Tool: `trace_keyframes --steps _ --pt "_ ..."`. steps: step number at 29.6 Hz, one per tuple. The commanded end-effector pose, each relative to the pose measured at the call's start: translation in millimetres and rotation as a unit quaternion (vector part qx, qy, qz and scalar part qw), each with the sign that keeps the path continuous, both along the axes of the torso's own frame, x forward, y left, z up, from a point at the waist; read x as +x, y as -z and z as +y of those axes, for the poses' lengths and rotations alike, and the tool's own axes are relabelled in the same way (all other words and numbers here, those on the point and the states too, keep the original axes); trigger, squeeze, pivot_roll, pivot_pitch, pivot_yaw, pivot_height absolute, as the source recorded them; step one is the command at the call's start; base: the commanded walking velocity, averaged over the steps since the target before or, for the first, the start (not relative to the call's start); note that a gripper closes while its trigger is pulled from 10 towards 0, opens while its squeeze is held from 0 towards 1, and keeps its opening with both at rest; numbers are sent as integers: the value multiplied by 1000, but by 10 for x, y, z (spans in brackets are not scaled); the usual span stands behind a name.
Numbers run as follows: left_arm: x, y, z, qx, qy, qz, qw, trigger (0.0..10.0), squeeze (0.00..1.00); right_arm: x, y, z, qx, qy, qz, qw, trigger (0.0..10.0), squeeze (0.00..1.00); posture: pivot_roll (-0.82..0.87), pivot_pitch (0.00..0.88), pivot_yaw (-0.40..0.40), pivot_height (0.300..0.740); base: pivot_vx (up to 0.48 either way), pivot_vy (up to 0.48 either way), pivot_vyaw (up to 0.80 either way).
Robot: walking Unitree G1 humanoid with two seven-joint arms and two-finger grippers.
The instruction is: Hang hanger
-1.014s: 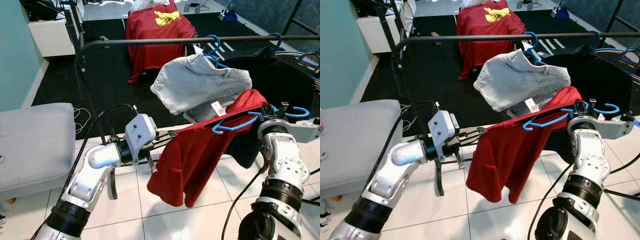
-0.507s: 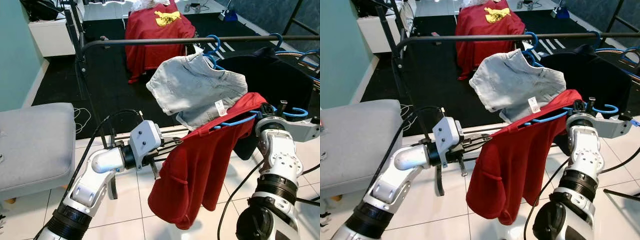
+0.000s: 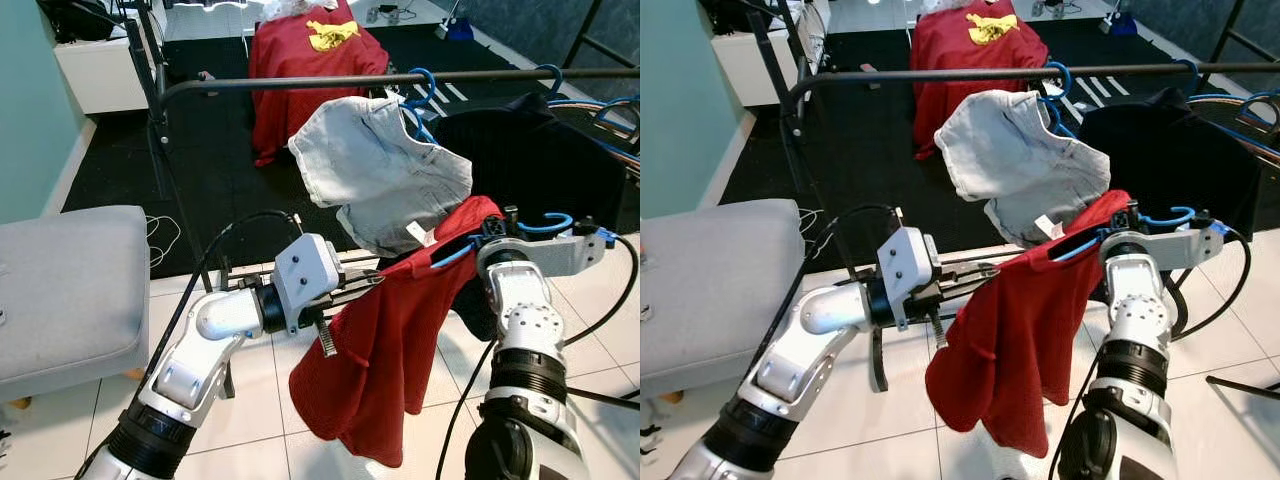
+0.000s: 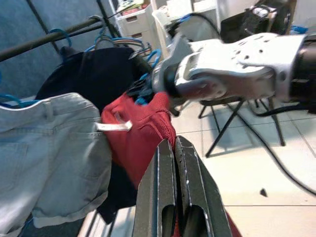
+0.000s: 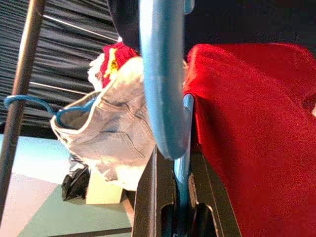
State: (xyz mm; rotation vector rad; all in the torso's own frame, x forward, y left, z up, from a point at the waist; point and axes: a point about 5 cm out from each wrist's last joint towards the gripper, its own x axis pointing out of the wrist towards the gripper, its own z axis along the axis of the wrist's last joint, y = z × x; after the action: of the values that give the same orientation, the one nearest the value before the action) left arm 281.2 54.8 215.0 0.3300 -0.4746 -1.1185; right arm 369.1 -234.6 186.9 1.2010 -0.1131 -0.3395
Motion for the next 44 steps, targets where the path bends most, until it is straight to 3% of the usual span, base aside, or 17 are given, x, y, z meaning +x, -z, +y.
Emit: trace_keyframes --steps 1,4,6,19,21,24,27,31,35,44 --pt "-68 9 -60 -5 17 8 1000 10000 0 36 15 71 12 10 7 1000 10000 0 -55 164 -15 740 0 0 0" --pt "-63 34 -59 4 12 11 1000 10000 0 58 -7 158 15 -2 4 1000 10000 0 -56 165 -16 740 0 0 0" --pt "-40 81 -51 21 1 18 1000 10000 0 80 -40 314 8 -27 2 1000 10000 0 -57 165 -19 740 0 0 0" --pt "30 243 -14 71 -43 61 995 10000 0 15 -2 688 -16 -100 26 995 10000 0 -53 168 -21 740 0 0 0" --pt "128 306 100 98 -87 66 989 10000 0 -30 64 659 -21 -96 38 994 10000 0 -54 167 -20 740 0 0 0" --pt "192 322 173 105 -118 71 985 10000 0 -47 57 642 -10 -97 37 995 10000 0 -61 167 -16 740 0 0 0" --pt "311 298 253 97 -170 80 978 10000 0 -102 76 737 -26 -138 47 989 10000 0 -63 164 -17 740 0 0 0" --pt "381 252 287 82 -198 83 973 10000 0 -168 209 795 -51 -169 76 981 10000 0 -61 164 -18 740 0 0 0" --pt "371 230 296 73 -195 91 974 10000 0 -214 296 741 -58 -161 92 981 10000 0 -62 165 -17 740 0 0 0" --pt "268 261 200 74 -153 103 980 10000 0 -207 239 661 -59 -153 91 982 10000 0 -60 163 -18 740 0 0 0"
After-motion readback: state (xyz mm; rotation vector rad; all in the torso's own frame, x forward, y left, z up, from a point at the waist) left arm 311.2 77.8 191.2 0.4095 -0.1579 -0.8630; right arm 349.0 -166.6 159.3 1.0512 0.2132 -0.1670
